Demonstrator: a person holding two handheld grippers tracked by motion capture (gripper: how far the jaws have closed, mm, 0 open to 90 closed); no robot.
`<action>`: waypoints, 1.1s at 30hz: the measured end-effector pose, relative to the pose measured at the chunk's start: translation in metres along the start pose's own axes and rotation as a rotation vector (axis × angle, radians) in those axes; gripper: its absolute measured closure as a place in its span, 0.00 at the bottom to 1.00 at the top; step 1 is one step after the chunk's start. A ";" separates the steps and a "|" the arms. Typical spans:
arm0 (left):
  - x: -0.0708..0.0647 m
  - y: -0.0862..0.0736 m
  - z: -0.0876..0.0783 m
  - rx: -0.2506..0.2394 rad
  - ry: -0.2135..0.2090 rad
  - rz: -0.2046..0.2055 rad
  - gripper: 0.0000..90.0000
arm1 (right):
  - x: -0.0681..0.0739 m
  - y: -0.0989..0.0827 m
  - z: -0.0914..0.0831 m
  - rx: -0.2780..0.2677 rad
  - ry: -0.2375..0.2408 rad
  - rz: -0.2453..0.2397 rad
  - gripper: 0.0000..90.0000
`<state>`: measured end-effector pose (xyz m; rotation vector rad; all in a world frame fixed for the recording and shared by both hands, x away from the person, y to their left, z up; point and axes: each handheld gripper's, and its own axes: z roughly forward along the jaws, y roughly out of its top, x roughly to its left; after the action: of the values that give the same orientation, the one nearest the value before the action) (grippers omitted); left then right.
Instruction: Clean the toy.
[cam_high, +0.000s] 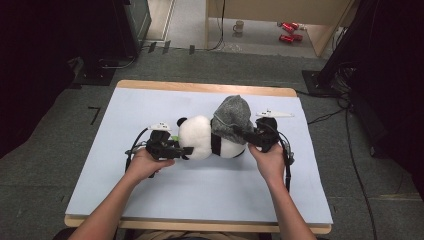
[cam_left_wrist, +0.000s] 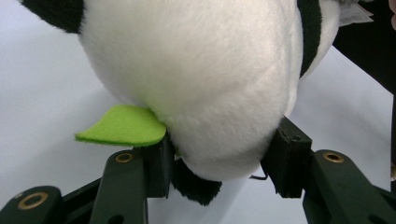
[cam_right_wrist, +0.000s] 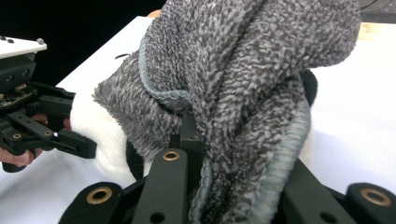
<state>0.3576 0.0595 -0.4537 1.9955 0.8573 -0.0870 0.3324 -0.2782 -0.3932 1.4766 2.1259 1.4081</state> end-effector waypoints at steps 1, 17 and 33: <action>0.000 0.000 0.000 -0.002 0.000 0.003 0.55 | -0.001 -0.001 -0.001 0.000 -0.004 0.005 0.87; 0.005 -0.002 0.005 -0.019 -0.001 0.050 0.38 | -0.008 -0.010 -0.006 -0.010 -0.085 -0.002 0.86; -0.003 -0.020 0.027 0.016 0.160 0.212 0.34 | -0.012 -0.002 0.005 -0.028 -0.048 0.028 0.86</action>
<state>0.3504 0.0435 -0.4826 2.1171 0.7412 0.1896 0.3399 -0.2846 -0.4017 1.5201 2.0566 1.3921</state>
